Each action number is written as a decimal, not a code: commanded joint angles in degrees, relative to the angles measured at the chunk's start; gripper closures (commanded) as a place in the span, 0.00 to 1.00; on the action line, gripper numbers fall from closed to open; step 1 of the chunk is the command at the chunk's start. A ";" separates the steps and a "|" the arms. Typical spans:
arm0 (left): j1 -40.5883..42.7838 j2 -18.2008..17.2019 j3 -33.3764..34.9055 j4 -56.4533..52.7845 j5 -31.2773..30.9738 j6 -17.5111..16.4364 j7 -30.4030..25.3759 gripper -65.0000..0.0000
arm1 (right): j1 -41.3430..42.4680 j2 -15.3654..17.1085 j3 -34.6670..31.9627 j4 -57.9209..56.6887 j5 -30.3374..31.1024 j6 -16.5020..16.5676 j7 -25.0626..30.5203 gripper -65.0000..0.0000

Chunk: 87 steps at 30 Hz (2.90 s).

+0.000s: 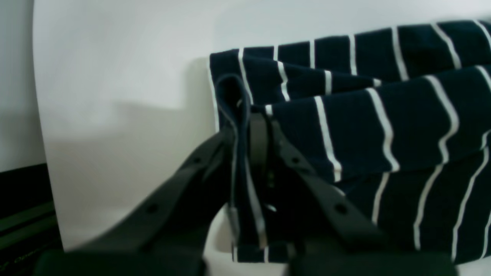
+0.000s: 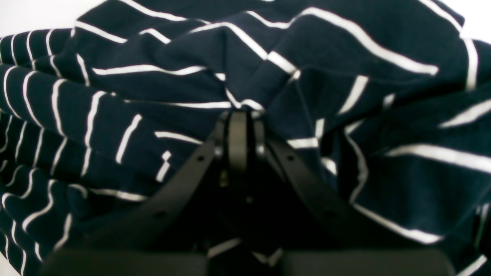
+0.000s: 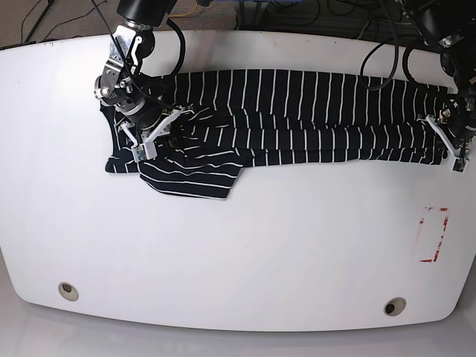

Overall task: Layout the t-shirt on the table in an organized manner, then fold the t-shirt properly
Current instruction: 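Pull the held shirt end with the right gripper away from the left gripper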

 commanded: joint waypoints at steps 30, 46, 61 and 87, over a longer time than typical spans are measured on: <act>-6.70 -1.32 -4.32 5.31 -6.67 0.36 8.18 0.41 | -0.28 -0.03 0.26 11.77 -1.88 -0.32 -6.81 0.97; -6.61 0.44 1.57 -10.52 -5.00 0.36 -0.97 0.41 | 6.13 0.32 0.26 19.86 -1.97 -0.32 -14.28 0.79; -6.61 0.00 1.40 -13.68 -3.85 0.36 -3.52 0.41 | 16.95 4.80 0.43 2.45 -1.62 -0.32 -13.84 0.00; -6.52 -0.62 1.22 -13.68 -3.85 0.36 -3.52 0.41 | 18.88 8.23 0.35 -14.87 -1.44 -0.32 -3.38 0.19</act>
